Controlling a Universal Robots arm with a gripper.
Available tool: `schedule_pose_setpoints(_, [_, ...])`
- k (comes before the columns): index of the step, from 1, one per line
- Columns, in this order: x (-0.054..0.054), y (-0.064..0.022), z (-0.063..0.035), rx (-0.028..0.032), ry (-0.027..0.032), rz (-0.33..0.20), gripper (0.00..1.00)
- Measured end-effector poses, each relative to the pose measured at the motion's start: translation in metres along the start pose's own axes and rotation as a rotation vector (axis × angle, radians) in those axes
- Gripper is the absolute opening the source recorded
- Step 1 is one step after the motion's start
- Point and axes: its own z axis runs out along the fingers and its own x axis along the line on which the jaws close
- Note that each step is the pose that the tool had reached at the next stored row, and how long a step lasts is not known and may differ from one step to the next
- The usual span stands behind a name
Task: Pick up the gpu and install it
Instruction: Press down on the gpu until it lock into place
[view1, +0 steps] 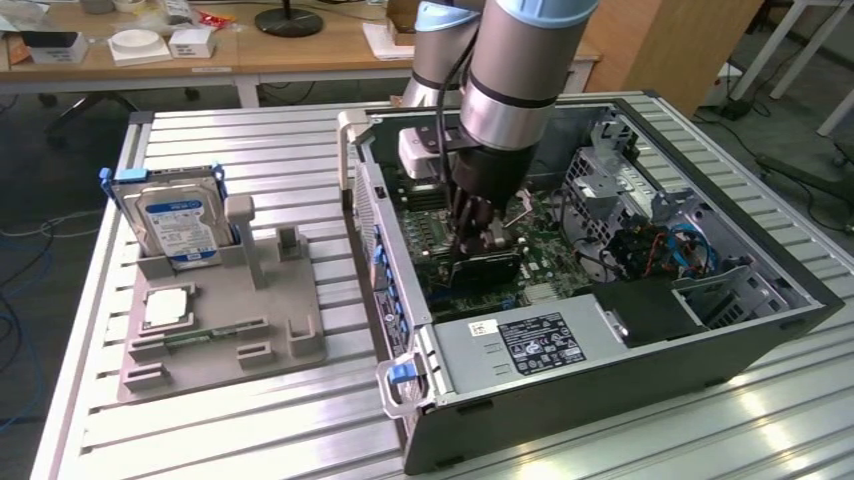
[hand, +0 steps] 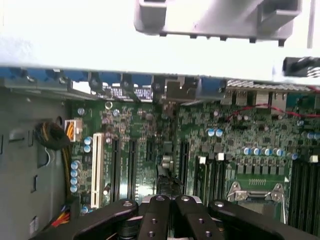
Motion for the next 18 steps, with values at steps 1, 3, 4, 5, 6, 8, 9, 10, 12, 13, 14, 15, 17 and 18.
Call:
schedule_pose_setpoints(1, [0.0000, 0.0001, -0.0006, -0.0116, -0.0003, 0.000, 0.10])
schedule_pose_setpoints(3, [0.0000, 0.0001, -0.0018, -0.0345, -0.0009, 0.001, 0.10])
schedule_pose_setpoints(4, [-0.0001, 0.0001, -0.0023, -0.0467, -0.0015, 0.001, 0.10])
schedule_pose_setpoints(5, [-0.0001, 0.0001, -0.0029, -0.0598, -0.0018, 0.002, 0.10])
schedule_pose_setpoints(6, [-0.0001, 0.0001, -0.0035, -0.0724, -0.0021, 0.002, 0.10])
schedule_pose_setpoints(8, [-0.0001, 0.0002, -0.0043, -0.1011, -0.0031, 0.003, 0.10])
schedule_pose_setpoints(9, [-0.0001, 0.0002, -0.0047, -0.1161, -0.0035, 0.004, 0.10])
schedule_pose_setpoints(10, [-0.0002, 0.0002, -0.0052, -0.1315, -0.0040, 0.004, 0.10])
schedule_pose_setpoints(12, [-0.0007, 0.0000, -0.0058, -0.1627, -0.0047, 0.005, 0.10])
schedule_pose_setpoints(13, [-0.0020, 0.0000, -0.0057, -0.1722, -0.0043, 0.006, 0.10])
schedule_pose_setpoints(14, [-0.0032, 0.0000, -0.0056, -0.1798, -0.0038, 0.007, 0.10])
schedule_pose_setpoints(15, [-0.0044, -0.0001, -0.0056, -0.1865, -0.0030, 0.008, 0.10])
schedule_pose_setpoints(17, [-0.0072, -0.0003, -0.0055, -0.2019, -0.0003, 0.009, 0.10])
schedule_pose_setpoints(18, [-0.0081, -0.0003, -0.0056, -0.2153, -0.0004, 0.010, 0.10])
